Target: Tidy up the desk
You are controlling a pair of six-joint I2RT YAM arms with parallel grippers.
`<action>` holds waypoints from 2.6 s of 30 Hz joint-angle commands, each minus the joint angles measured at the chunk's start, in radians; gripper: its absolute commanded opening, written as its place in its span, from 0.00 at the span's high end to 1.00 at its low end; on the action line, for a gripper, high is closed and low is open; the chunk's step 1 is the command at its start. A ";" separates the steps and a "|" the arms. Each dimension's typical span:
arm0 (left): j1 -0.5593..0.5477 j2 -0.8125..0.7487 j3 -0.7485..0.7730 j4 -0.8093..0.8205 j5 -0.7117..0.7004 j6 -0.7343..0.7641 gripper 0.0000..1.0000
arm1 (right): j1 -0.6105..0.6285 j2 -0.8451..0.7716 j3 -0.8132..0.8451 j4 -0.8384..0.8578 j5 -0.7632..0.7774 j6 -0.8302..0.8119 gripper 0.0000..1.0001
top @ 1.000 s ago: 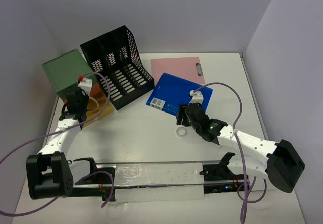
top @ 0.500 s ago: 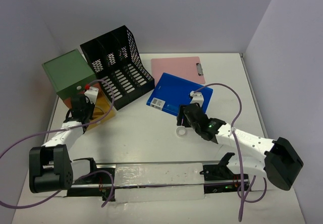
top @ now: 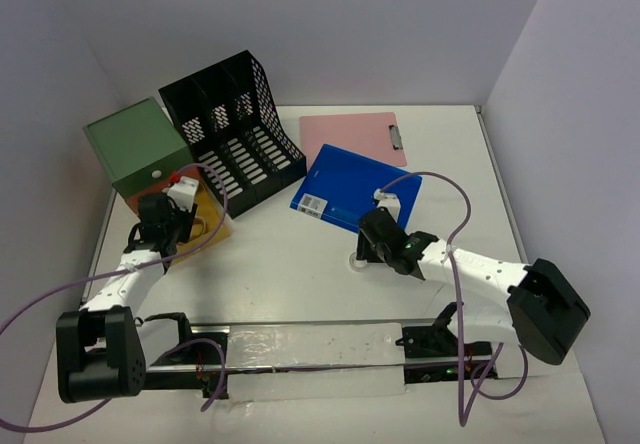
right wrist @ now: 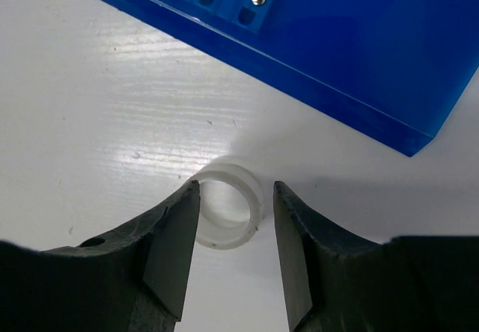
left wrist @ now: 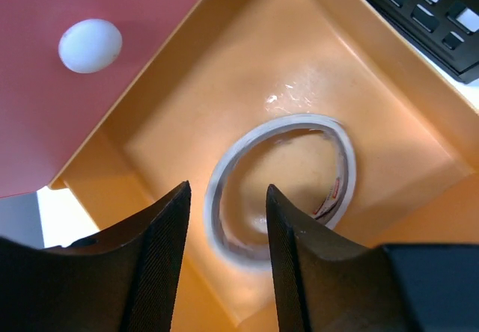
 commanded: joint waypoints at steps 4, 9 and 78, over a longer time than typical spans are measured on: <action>0.005 -0.015 0.080 -0.054 0.069 -0.021 0.48 | -0.006 -0.111 -0.061 -0.036 -0.019 0.046 0.49; 0.005 -0.060 0.123 -0.161 0.133 0.001 0.47 | -0.006 -0.056 -0.090 0.043 -0.101 0.054 0.55; 0.001 -0.127 0.634 -0.812 0.958 -0.158 1.00 | 0.468 0.501 0.911 0.264 0.138 -0.299 1.00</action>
